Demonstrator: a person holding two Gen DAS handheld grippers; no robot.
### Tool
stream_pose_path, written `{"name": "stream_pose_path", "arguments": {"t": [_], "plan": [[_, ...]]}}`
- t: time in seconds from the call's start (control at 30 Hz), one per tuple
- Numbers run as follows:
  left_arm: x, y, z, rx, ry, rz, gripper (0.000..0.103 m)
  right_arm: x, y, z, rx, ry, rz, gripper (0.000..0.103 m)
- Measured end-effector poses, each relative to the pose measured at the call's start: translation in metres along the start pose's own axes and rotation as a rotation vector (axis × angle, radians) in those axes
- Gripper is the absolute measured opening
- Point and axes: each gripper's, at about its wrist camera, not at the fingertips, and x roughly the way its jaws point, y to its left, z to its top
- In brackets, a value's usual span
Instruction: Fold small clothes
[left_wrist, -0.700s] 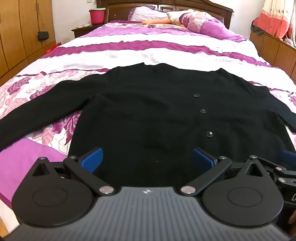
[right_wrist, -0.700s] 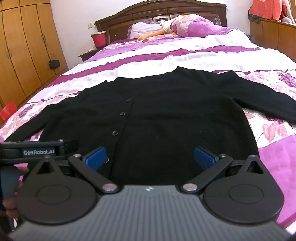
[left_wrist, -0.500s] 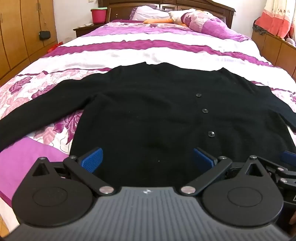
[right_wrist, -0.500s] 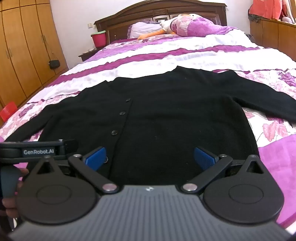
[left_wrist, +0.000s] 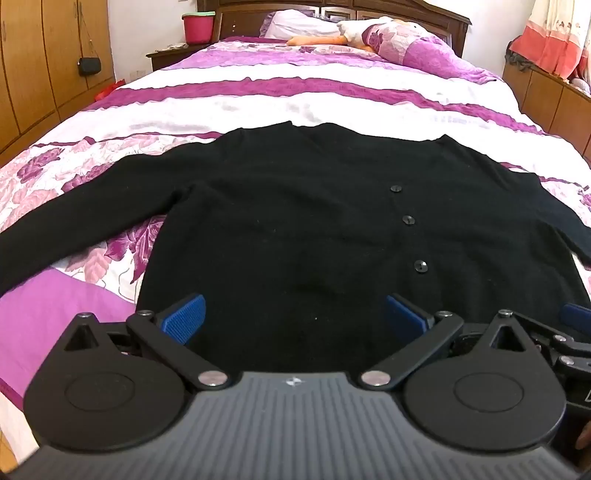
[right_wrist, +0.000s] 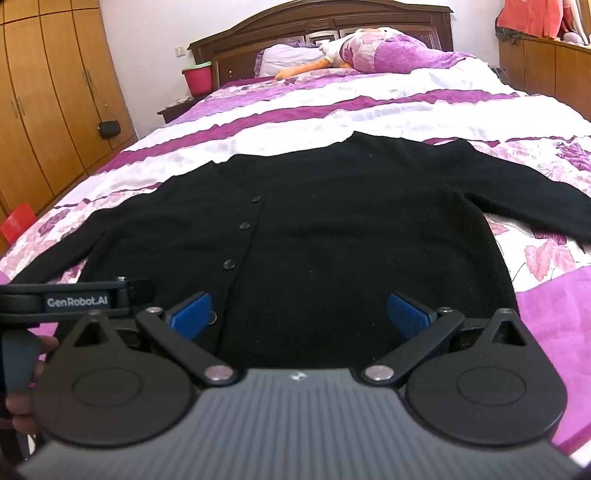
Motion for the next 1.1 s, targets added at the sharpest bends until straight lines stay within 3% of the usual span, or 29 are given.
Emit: {"name": "stream_pose_path", "arguments": {"t": [1.1], "plan": [[0.0023,-0.0009,-0.0024,-0.006,0.005,-0.004,0.103,0.0029,0.0000,-0.0014,0.004,0.001,0.005,0.103]]}}
